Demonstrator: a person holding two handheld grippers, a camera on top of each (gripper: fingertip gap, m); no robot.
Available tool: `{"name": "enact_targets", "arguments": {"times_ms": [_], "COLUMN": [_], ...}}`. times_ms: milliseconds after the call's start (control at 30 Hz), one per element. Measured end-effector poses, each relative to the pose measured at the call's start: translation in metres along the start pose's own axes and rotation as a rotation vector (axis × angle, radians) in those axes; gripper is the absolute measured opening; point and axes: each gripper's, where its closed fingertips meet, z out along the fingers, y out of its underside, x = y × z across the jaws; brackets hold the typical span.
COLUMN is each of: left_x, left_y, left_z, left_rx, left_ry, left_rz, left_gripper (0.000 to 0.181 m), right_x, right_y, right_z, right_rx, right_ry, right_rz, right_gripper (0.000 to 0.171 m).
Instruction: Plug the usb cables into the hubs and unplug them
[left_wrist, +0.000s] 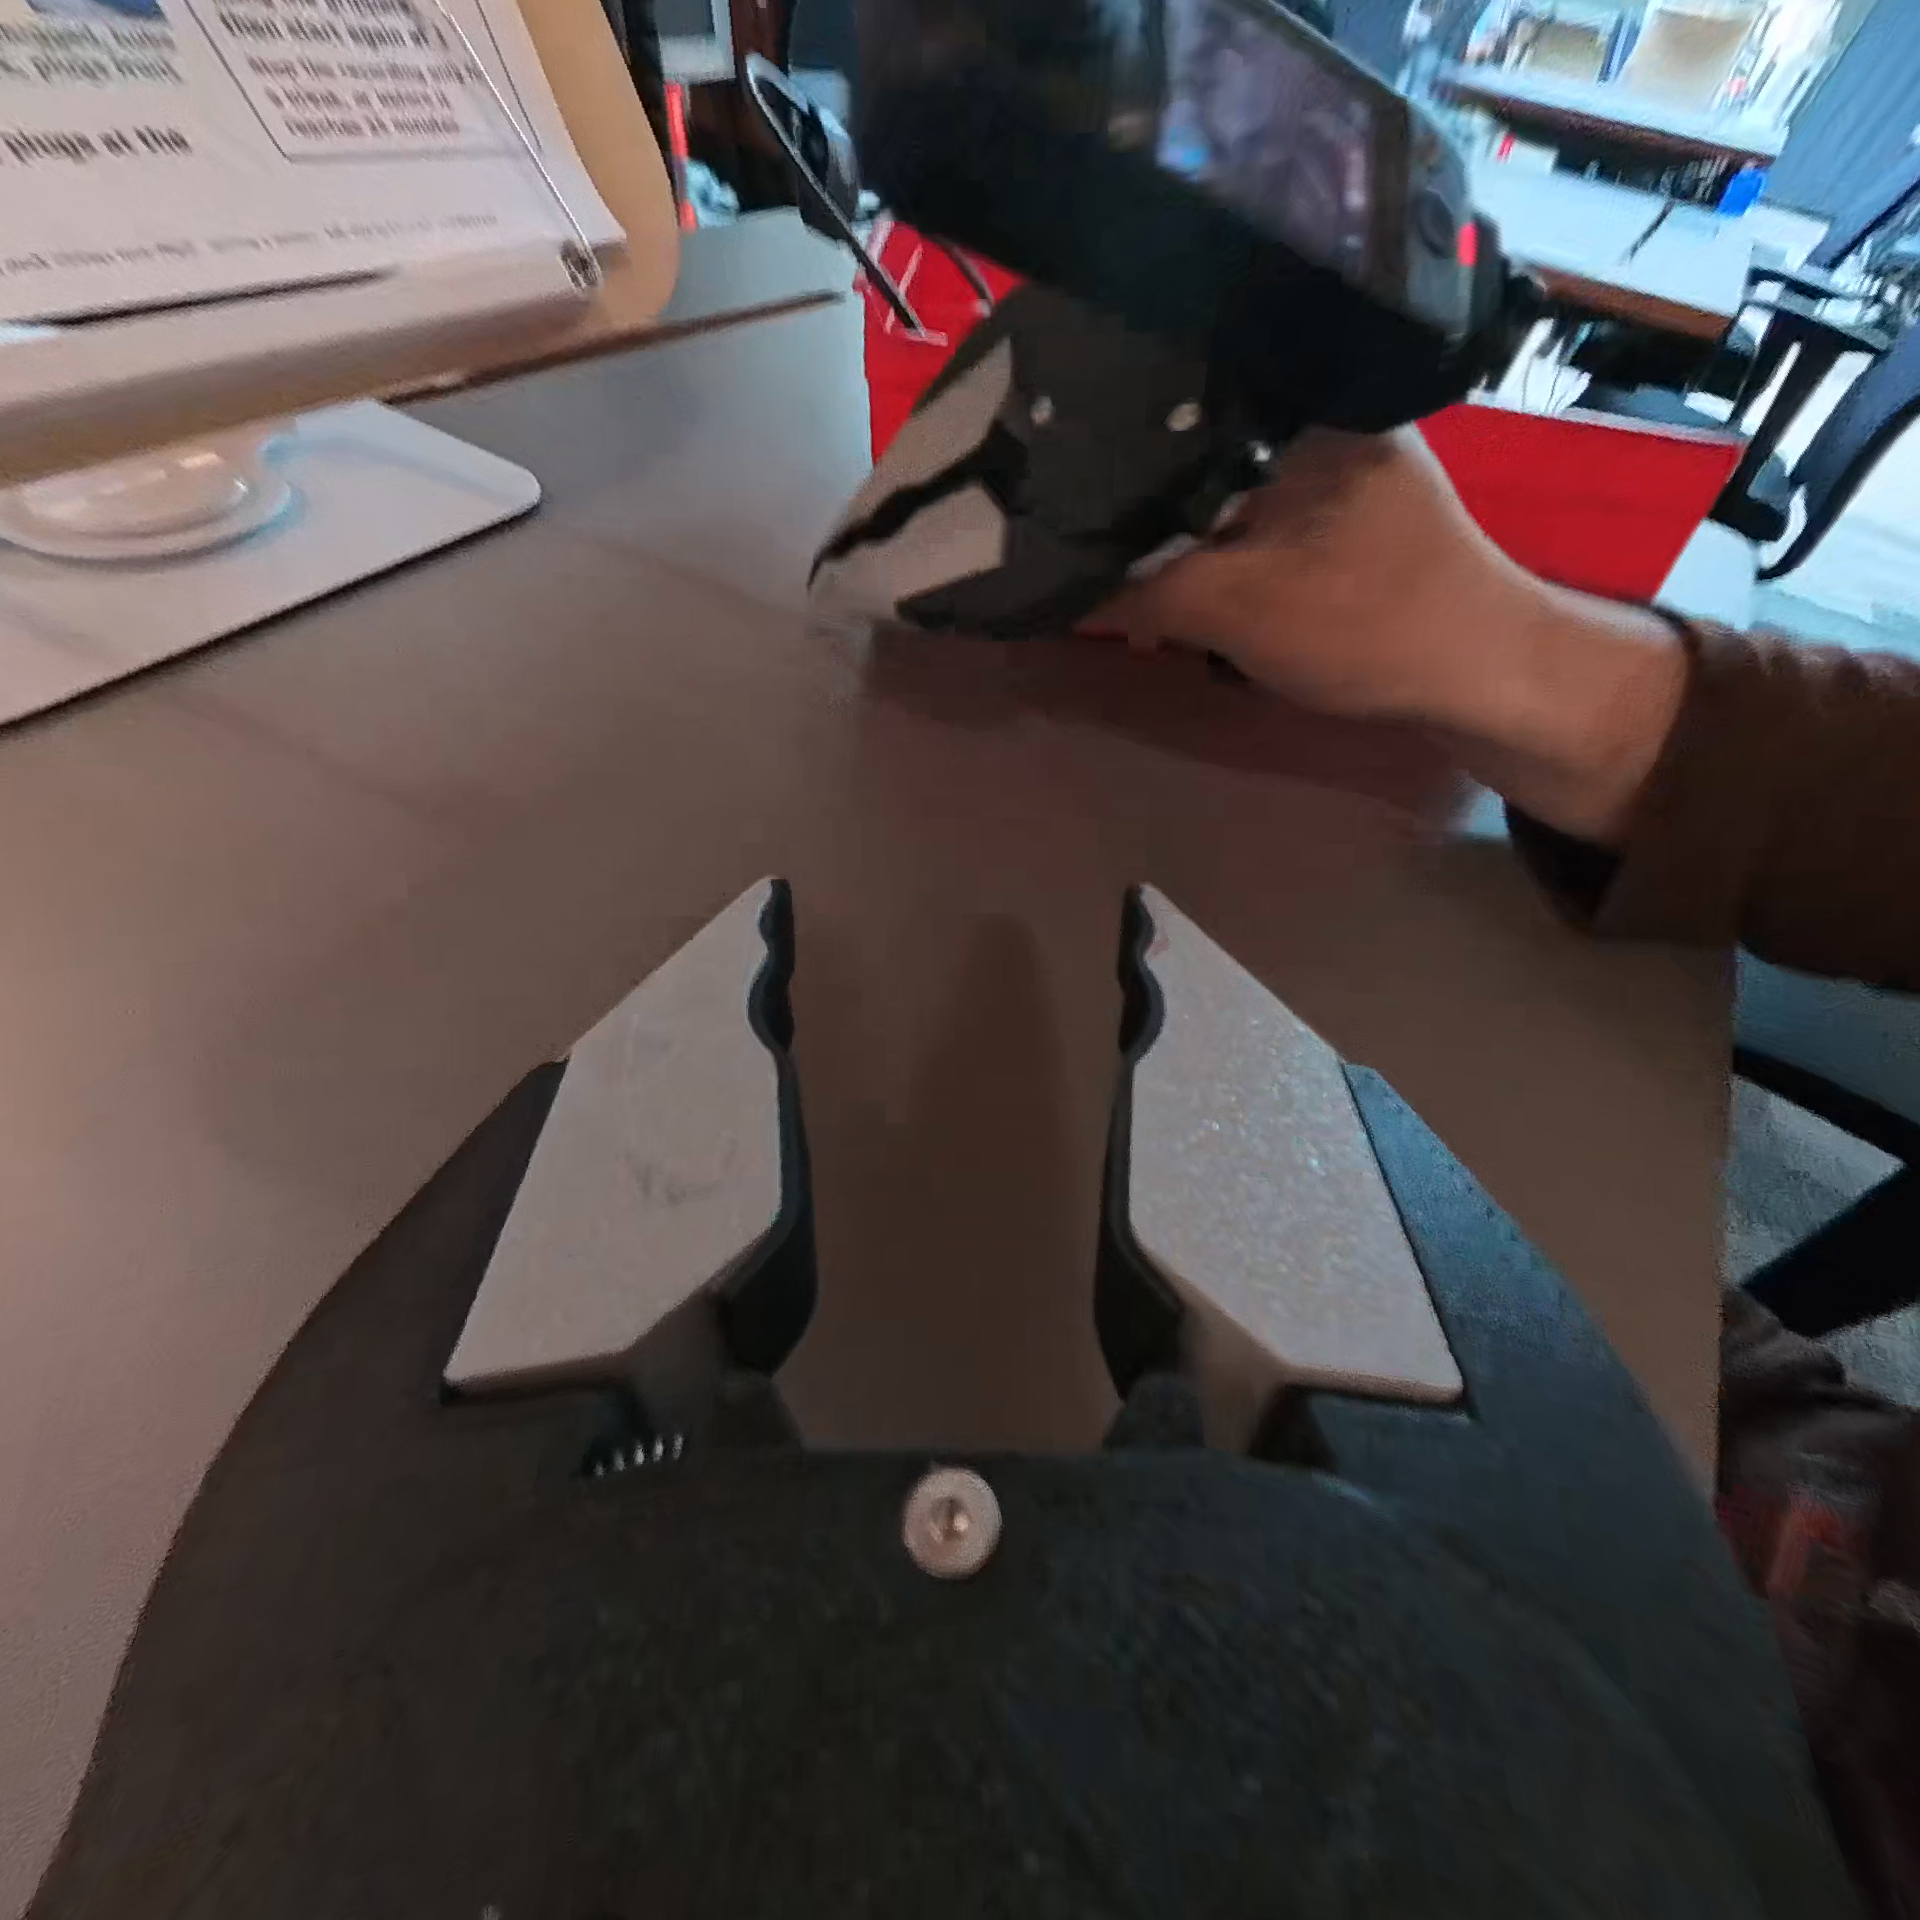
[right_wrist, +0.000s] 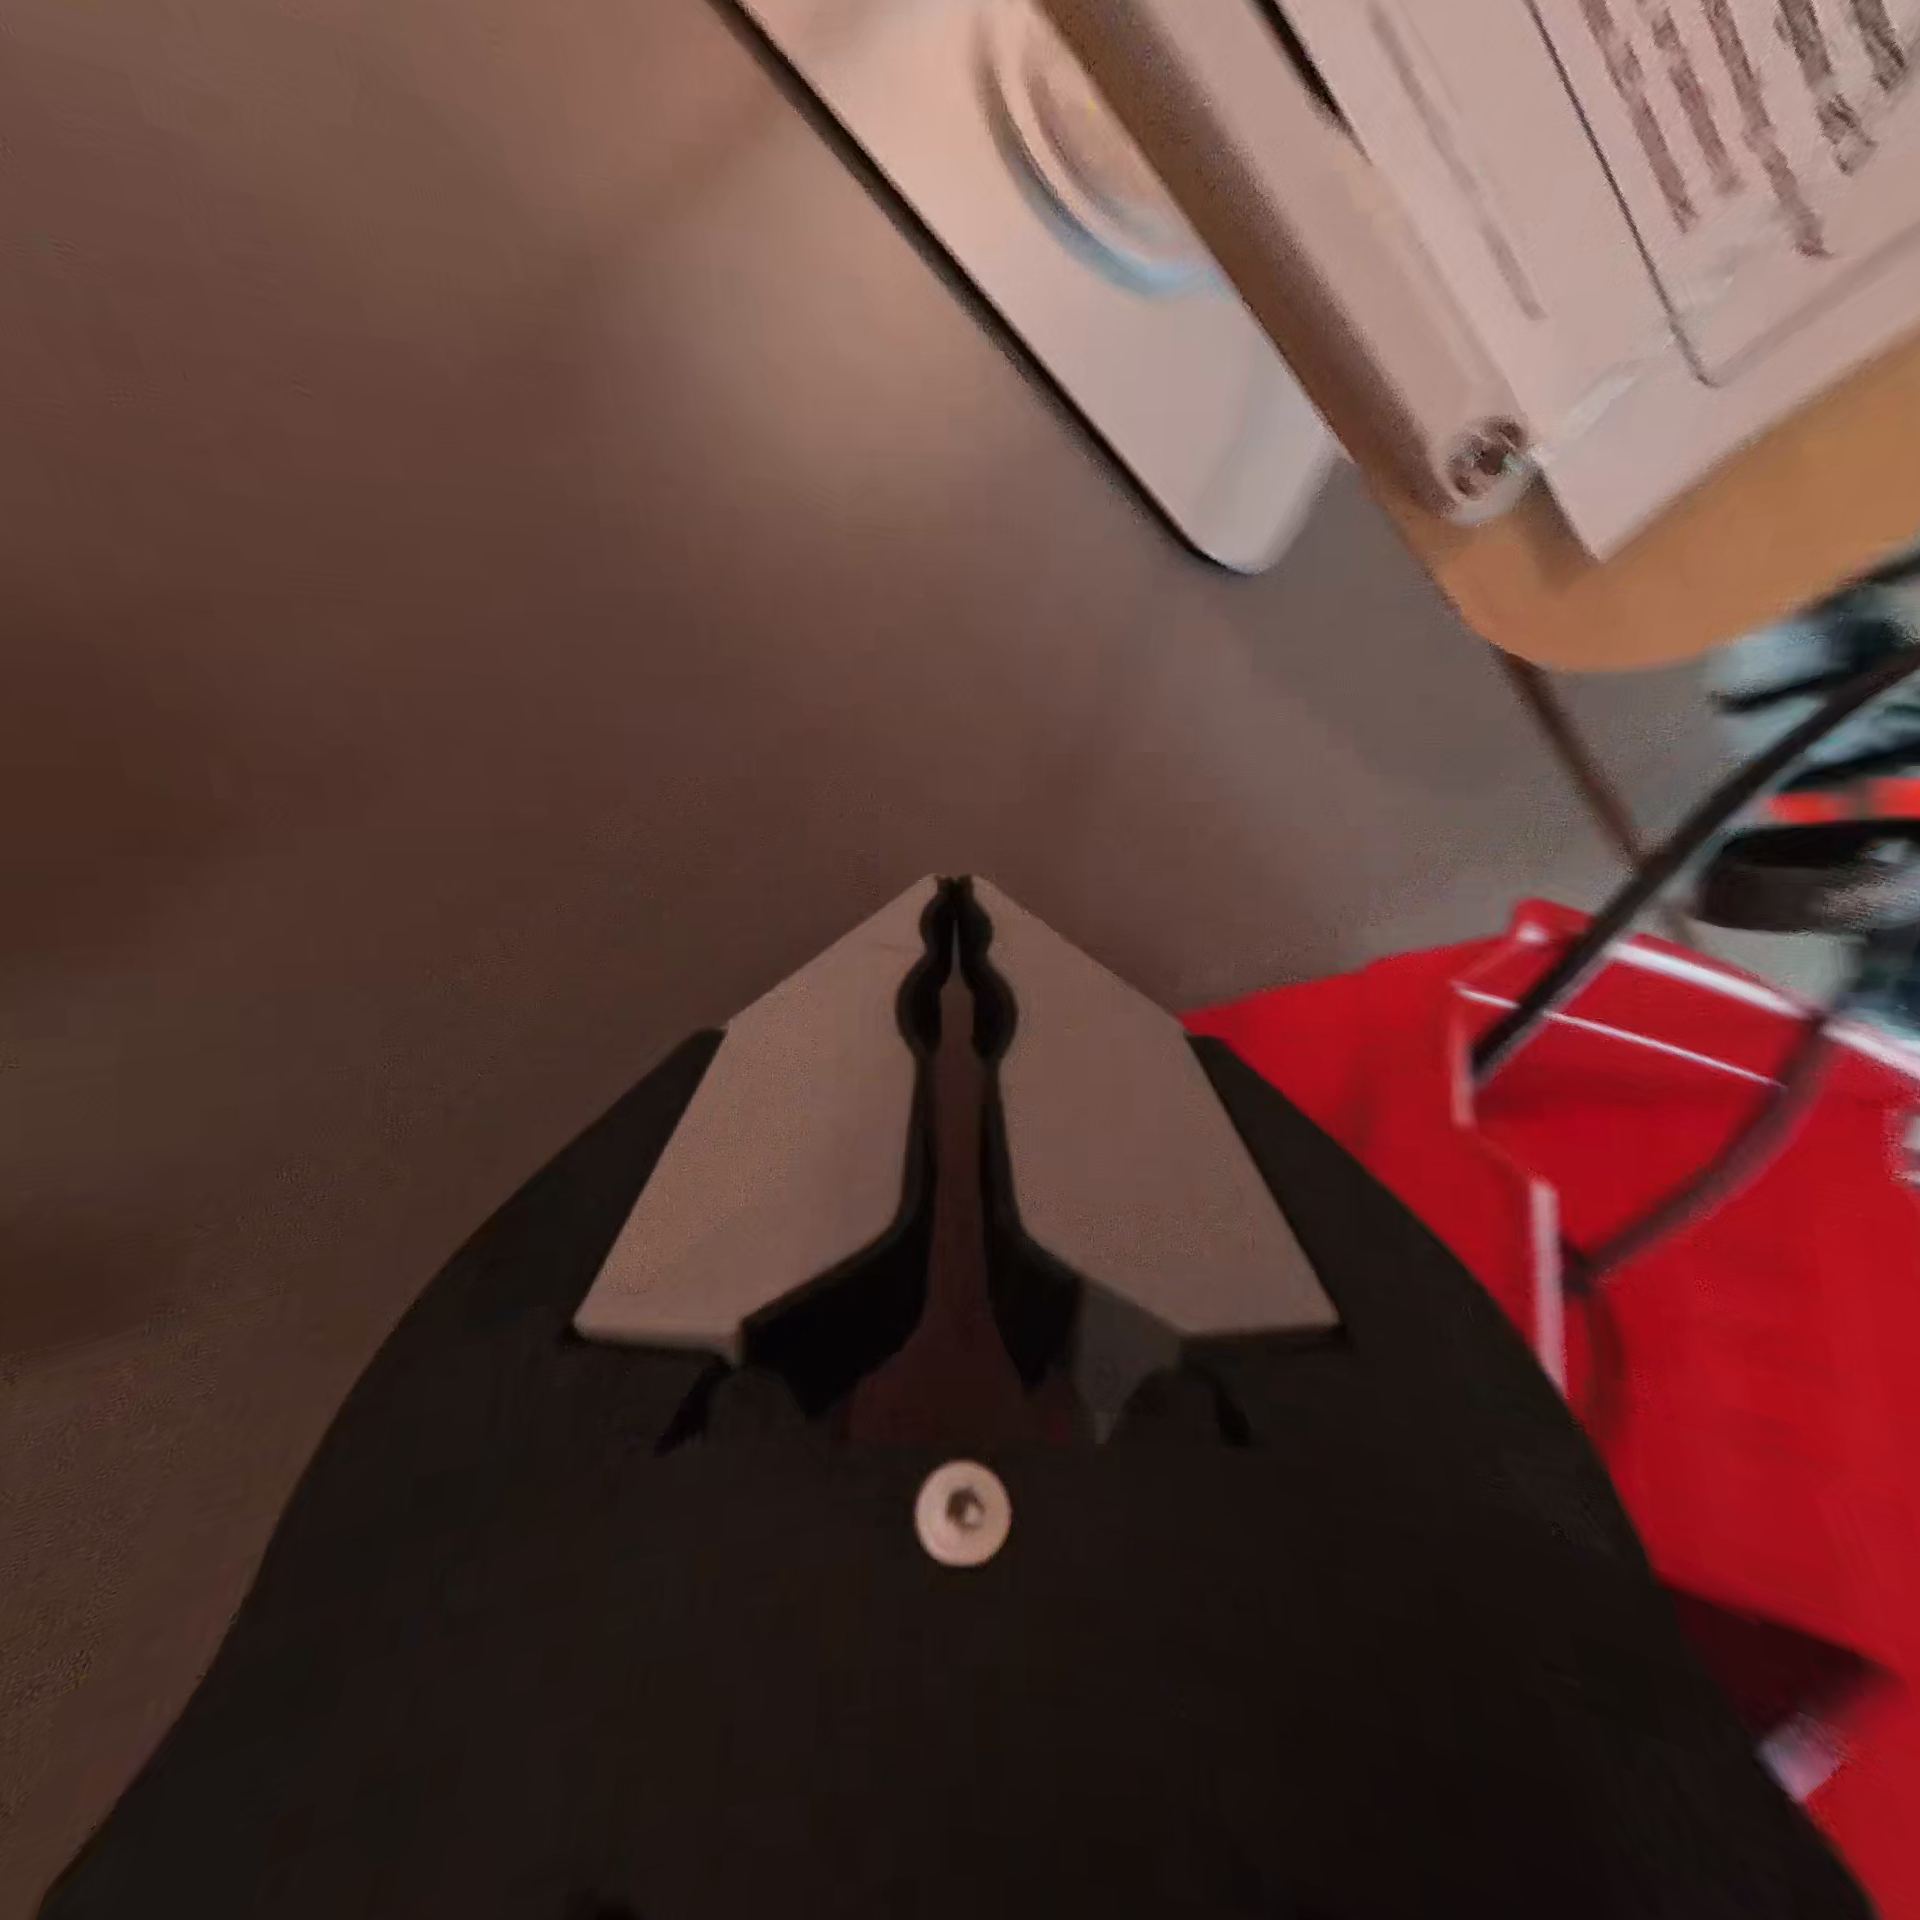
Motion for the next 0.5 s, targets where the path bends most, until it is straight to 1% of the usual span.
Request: {"name": "enact_targets", "arguments": {"times_ms": [33,67,133,200,267,333,367,433,500], "left_x": [0.0,0.001,0.003,0.006,0.011,0.014,0.017,0.025,0.033], "left_y": [0.005,0.01,0.017,0.02,0.019,0.018,0.017,0.015,0.005], "left_z": [0.002,0.004,0.007,0.007,0.005,0.004,0.002,-0.005,-0.028], "left_rx": [-0.038,-0.072,-0.122,-0.137,-0.125,-0.113,-0.104,-0.097,-0.08], "left_ry": [-0.003,-0.005,-0.006,-0.001,0.012,0.03,0.051,0.102,0.141], "left_rz": [0.004,0.009,0.025,0.039,0.049,0.044,0.032,-0.003,-0.02], "left_gripper": [0.064,0.068,0.072,0.07,0.066,0.067,0.066,0.061,0.054], "right_x": [0.017,0.031,0.048,0.065,0.063,0.047,0.037,0.015,-0.007], "right_y": [0.01,0.017,0.027,0.036,0.036,0.028,0.023,0.011,0.003], "right_z": [0.006,0.008,0.011,0.011,0.011,0.008,0.006,0.002,-0.001], "right_rx": [-0.05,-0.082,-0.104,-0.117,-0.074,-0.008,0.031,0.097,0.141], "right_ry": [0.102,0.165,0.203,0.213,0.128,0.01,-0.046,-0.127,-0.185], "right_rz": [-0.049,-0.07,-0.062,-0.005,0.065,0.112,0.126,0.109,0.054], "right_gripper": [0.0,0.0,0.0,0.0,0.0,0.007,0.006,0.007,0.007]}}
